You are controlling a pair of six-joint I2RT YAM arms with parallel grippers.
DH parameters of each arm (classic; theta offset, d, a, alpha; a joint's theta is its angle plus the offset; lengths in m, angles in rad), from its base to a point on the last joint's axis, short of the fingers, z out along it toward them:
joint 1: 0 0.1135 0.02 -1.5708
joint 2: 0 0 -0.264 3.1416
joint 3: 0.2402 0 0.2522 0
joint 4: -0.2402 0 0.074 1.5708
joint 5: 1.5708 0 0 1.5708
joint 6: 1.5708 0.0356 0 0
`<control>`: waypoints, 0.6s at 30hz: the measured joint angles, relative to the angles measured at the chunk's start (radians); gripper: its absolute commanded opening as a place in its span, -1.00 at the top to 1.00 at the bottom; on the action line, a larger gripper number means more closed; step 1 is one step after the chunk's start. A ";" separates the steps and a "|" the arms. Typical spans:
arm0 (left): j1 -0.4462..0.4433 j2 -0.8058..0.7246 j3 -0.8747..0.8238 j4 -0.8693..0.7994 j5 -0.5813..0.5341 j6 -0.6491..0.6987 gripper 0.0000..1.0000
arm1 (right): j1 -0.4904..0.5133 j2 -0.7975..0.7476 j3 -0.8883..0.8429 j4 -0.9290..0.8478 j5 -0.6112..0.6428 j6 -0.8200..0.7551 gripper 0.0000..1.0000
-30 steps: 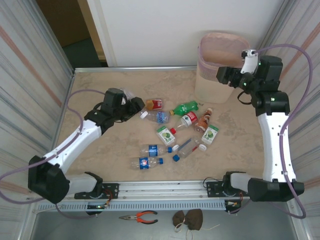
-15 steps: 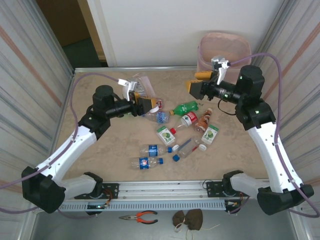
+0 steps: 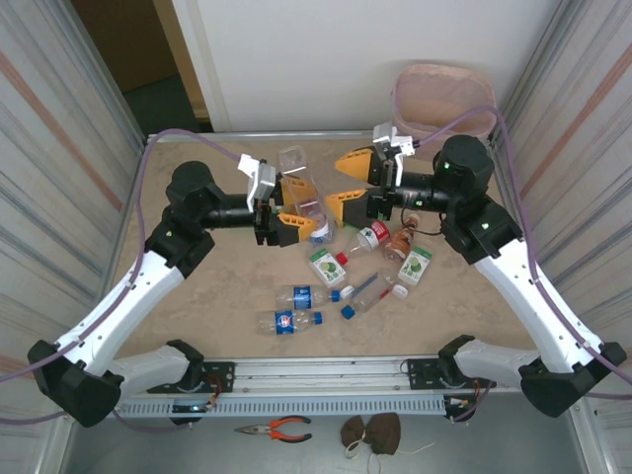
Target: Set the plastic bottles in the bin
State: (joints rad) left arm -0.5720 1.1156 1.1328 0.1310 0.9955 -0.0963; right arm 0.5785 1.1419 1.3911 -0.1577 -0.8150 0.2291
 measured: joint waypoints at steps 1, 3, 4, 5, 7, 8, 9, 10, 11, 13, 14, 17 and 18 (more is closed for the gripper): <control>-0.012 0.003 0.013 -0.010 0.011 0.017 0.30 | 0.016 0.009 0.006 0.000 -0.003 -0.005 -0.84; -0.034 0.009 0.038 -0.034 0.028 0.046 0.30 | 0.046 0.025 0.020 -0.004 -0.018 -0.014 -0.83; -0.042 0.013 0.050 -0.047 0.037 0.060 0.30 | 0.061 0.031 0.029 -0.008 -0.019 -0.024 -0.80; -0.048 0.017 0.058 -0.057 0.042 0.071 0.30 | 0.072 0.036 0.037 -0.013 -0.020 -0.029 -0.77; -0.058 0.021 0.065 -0.072 0.052 0.087 0.30 | 0.093 0.046 0.054 -0.024 -0.023 -0.043 -0.69; -0.060 0.021 0.066 -0.080 0.054 0.095 0.31 | 0.100 0.048 0.058 -0.028 -0.024 -0.051 -0.64; -0.062 0.021 0.066 -0.087 0.056 0.101 0.31 | 0.106 0.049 0.060 -0.033 -0.024 -0.058 -0.58; -0.063 0.021 0.066 -0.095 0.056 0.108 0.31 | 0.110 0.049 0.060 -0.037 -0.024 -0.064 -0.54; -0.063 0.021 0.067 -0.105 0.056 0.113 0.31 | 0.114 0.049 0.060 -0.042 -0.024 -0.068 -0.49; -0.063 0.024 0.070 -0.122 0.053 0.125 0.31 | 0.119 0.049 0.060 -0.052 -0.025 -0.082 -0.38; -0.063 0.025 0.071 -0.129 0.053 0.130 0.30 | 0.122 0.049 0.060 -0.056 -0.024 -0.083 -0.34; -0.063 0.025 0.073 -0.139 0.052 0.142 0.26 | 0.122 0.049 0.060 -0.061 -0.024 -0.088 -0.23; -0.063 0.025 0.074 -0.143 0.052 0.145 0.23 | 0.122 0.049 0.060 -0.062 -0.024 -0.089 -0.20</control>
State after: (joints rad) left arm -0.6350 1.1408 1.2072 -0.0120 1.0473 0.0486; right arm 0.7010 1.1908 1.4513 -0.2195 -0.8394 0.1402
